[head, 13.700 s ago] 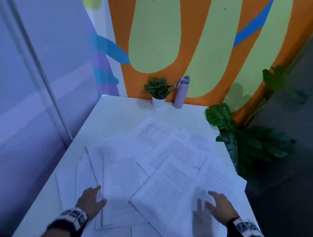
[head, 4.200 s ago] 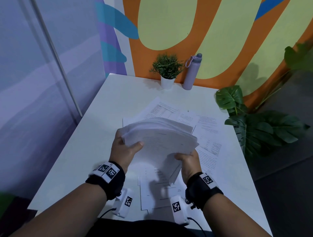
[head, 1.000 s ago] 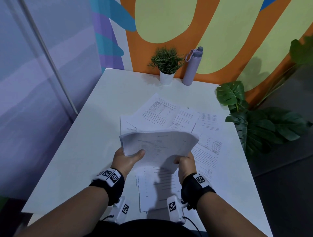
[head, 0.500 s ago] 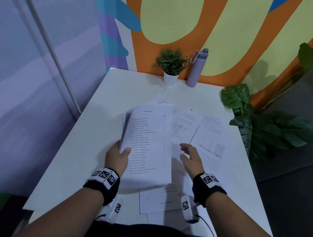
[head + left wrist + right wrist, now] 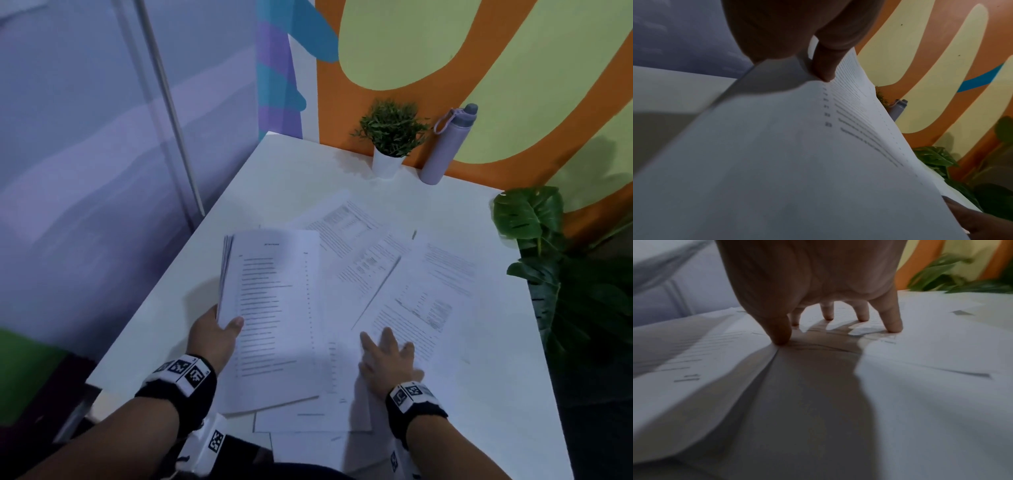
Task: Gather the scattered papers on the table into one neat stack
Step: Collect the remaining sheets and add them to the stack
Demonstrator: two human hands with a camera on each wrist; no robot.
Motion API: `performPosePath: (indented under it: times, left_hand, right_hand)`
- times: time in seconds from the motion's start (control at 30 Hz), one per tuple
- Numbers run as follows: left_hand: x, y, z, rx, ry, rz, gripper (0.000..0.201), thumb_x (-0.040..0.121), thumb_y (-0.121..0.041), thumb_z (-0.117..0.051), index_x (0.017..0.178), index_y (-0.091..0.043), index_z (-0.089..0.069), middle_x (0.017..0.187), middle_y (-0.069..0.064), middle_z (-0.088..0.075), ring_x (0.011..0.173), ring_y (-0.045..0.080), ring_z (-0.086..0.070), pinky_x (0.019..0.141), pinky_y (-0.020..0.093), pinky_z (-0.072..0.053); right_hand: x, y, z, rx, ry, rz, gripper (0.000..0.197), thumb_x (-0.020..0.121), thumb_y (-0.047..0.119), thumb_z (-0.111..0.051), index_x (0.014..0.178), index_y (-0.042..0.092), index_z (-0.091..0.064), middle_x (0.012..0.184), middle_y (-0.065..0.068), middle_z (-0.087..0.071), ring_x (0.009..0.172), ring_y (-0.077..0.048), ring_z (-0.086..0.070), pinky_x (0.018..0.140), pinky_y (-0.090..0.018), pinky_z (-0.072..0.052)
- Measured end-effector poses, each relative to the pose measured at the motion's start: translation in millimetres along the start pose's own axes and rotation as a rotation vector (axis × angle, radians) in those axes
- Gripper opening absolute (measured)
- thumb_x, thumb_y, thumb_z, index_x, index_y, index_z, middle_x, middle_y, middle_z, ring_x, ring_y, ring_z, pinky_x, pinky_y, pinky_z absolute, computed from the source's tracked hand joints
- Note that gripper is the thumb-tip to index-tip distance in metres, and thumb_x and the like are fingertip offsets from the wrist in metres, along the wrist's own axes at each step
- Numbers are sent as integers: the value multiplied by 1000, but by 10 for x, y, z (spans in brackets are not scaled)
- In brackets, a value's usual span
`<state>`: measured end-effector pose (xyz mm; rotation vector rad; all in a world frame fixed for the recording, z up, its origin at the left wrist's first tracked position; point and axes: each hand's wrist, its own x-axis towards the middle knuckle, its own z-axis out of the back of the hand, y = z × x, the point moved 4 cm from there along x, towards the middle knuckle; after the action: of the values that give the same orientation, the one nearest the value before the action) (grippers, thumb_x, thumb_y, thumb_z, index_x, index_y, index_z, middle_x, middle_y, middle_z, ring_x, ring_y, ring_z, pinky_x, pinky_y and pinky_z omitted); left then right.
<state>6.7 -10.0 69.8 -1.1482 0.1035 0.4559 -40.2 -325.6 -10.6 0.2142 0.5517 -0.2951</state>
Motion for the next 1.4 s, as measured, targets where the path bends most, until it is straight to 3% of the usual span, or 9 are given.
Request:
performPosePath:
  times: [0.4, 0.5, 0.6, 0.67, 0.77, 0.87, 1.0, 1.13, 1.4]
  left_hand:
    - [83, 267, 348, 37, -3, 46, 29, 87, -11, -60, 115, -6, -61, 110, 14, -66, 93, 24, -59, 90, 36, -47]
    - [88, 216, 240, 27, 54, 35, 30, 86, -10, -60, 116, -5, -60, 114, 15, -65, 94, 23, -58, 89, 32, -46]
    - [70, 92, 9, 13, 99, 23, 33, 87, -10, -59, 120, -4, -58, 116, 15, -63, 100, 24, -58, 90, 30, -43]
    - [42, 14, -170, 30, 149, 6, 33, 88, -12, -58, 119, -5, -58, 115, 14, -63, 98, 23, -57, 88, 29, -42]
    - [-39, -84, -443, 58, 241, -26, 31, 89, -14, -56, 120, -6, -58, 110, 8, -61, 94, 20, -54, 86, 27, -41]
    - [-139, -163, -702, 40, 311, -38, 31, 88, -13, -58, 118, -6, -59, 109, 7, -63, 97, 21, -57, 89, 28, -42]
    - [-383, -254, -1087, -1, 539, -72, 32, 86, -21, -62, 118, -20, -58, 114, 1, -65, 109, 20, -61, 99, 33, -45]
    - [-440, -244, -1333, 135, 640, -155, 58, 85, -30, -63, 137, -26, -37, 133, -8, -42, 131, 12, -37, 112, 33, -30]
    - [178, 431, -960, 874, 269, -53, 82, 81, -46, -53, 148, -23, -12, 158, 8, -2, 143, 33, -9, 113, 53, -23]
  right_hand:
    - [14, 1007, 78, 48, 69, 139, 48, 95, 42, -31, 142, 42, -21, 159, 7, -5, 143, -31, -9, 109, -60, -21]
    - [-18, 1075, 239, 382, -40, 197, 47, 97, 44, -29, 143, 34, -34, 157, 6, -24, 145, -21, -18, 118, -47, -16]
    - [-121, 1013, 303, 946, 100, 164, 48, 89, 58, -33, 120, 30, -57, 128, 4, -58, 117, -18, -53, 108, -40, -37]
    - [-124, 817, 316, 1108, 95, 107, 66, 76, 77, -30, 110, 31, -62, 122, 7, -61, 112, -16, -56, 105, -40, -39]
    - [-137, 513, 302, 1168, 66, 26, 99, 63, 92, -32, 140, 29, -43, 146, 9, -43, 135, -16, -41, 116, -42, -28]
    - [-237, 260, 390, 1103, -24, -5, 51, 95, 42, -42, 137, 12, -42, 132, 1, -47, 122, -18, -44, 110, -37, -35]
    - [-274, -228, 361, 997, -210, -84, 13, 92, 10, -44, 79, 6, -41, 76, -8, -45, 73, -20, -45, 64, -33, -41]
    - [-344, -950, 317, 892, -283, -268, 8, 90, 5, -44, 93, 1, -51, 98, -22, -61, 85, -27, -55, 78, -35, -44]
    - [-605, -2228, 222, 670, -289, -594, 24, 92, 7, -39, 113, 6, -50, 109, -24, -57, 90, -34, -53, 82, -35, -43]
